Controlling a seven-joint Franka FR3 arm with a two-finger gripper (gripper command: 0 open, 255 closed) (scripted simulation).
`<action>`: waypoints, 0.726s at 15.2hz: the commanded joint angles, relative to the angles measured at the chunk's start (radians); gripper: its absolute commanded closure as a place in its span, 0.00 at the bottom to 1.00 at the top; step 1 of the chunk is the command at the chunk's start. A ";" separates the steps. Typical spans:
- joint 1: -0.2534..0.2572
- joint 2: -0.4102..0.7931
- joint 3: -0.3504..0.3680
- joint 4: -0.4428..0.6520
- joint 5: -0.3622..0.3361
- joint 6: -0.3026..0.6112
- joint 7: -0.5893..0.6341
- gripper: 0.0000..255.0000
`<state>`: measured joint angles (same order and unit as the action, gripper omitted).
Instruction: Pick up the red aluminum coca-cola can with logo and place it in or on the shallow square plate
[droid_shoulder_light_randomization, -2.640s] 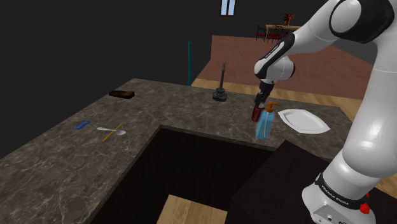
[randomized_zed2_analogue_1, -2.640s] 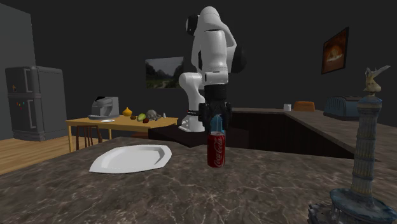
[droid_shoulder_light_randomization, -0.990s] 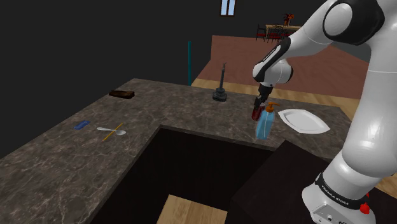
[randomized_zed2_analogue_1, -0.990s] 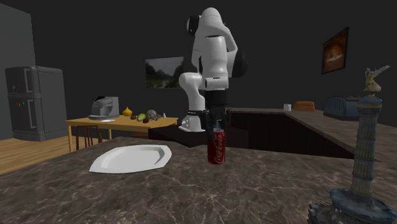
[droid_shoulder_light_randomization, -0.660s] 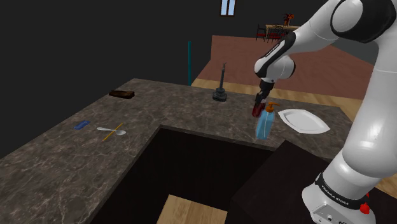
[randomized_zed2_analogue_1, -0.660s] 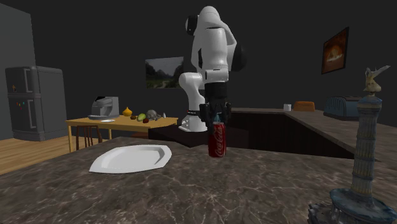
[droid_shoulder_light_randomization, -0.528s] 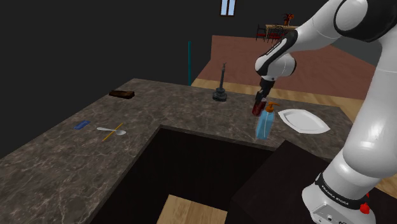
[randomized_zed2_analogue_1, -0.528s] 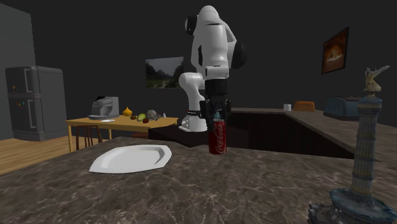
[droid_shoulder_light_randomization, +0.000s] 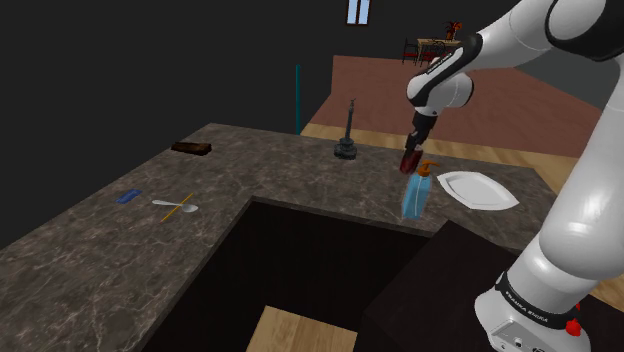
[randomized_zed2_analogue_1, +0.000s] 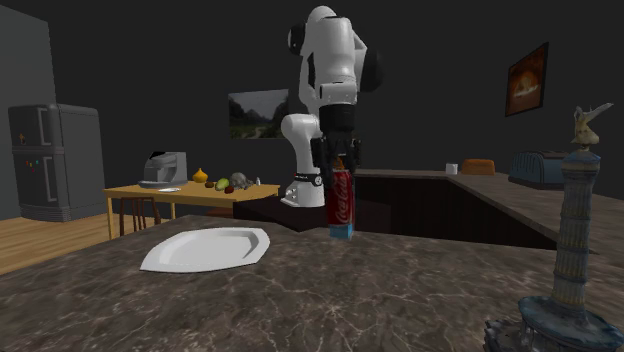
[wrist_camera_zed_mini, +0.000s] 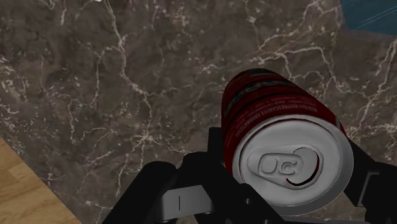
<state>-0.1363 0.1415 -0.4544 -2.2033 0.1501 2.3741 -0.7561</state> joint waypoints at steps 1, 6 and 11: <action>-0.017 -0.025 -0.017 -0.014 -0.012 -0.010 -0.026 1.00; -0.082 -0.059 -0.073 -0.033 -0.023 -0.029 -0.140 1.00; -0.150 -0.067 -0.129 -0.021 -0.021 -0.057 -0.262 1.00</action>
<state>-0.2707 0.0803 -0.5701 -2.2219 0.1313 2.3215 -0.9898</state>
